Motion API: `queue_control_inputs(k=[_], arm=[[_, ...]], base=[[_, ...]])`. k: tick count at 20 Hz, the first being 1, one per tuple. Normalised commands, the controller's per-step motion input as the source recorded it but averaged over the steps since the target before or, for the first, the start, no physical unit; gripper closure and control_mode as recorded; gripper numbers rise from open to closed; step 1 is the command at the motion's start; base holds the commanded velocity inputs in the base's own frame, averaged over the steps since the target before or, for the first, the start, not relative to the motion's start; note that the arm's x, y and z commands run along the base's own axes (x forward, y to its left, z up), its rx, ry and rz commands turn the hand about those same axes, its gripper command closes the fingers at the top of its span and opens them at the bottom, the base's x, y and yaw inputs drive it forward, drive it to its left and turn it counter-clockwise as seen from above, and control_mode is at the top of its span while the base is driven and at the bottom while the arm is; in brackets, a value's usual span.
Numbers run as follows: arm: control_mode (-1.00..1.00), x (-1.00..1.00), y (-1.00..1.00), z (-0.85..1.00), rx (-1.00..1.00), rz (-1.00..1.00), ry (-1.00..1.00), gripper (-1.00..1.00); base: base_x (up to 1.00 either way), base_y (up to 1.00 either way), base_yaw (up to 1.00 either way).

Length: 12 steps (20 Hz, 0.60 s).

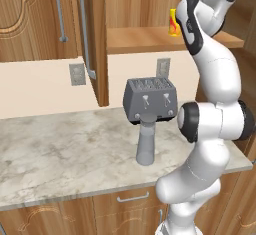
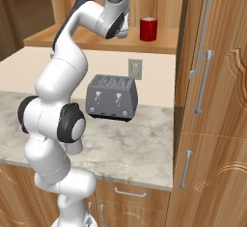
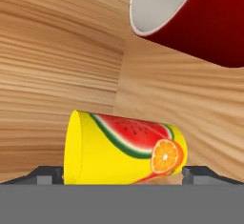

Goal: There is a tray on the dining counter. Grab the cup, mug, and pitcher and place them on the tray. The pitcher may be placed next to the tray if it cannot fit the tray.

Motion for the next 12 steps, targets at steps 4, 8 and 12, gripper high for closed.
queue_control_inputs(k=[4, 8, 12], arm=[[-1.00, 0.12, 0.00, 0.00, 0.00, 0.00, 0.02, -1.00], [-1.00, 0.18, 0.00, 0.00, 0.00, 0.00, 0.02, -1.00], [-1.00, 0.16, 0.00, 0.00, 0.00, 0.00, 0.02, -1.00]], base=[[0.00, 0.00, 0.00], [0.00, 0.00, 0.00], [0.00, 0.00, 0.00]])
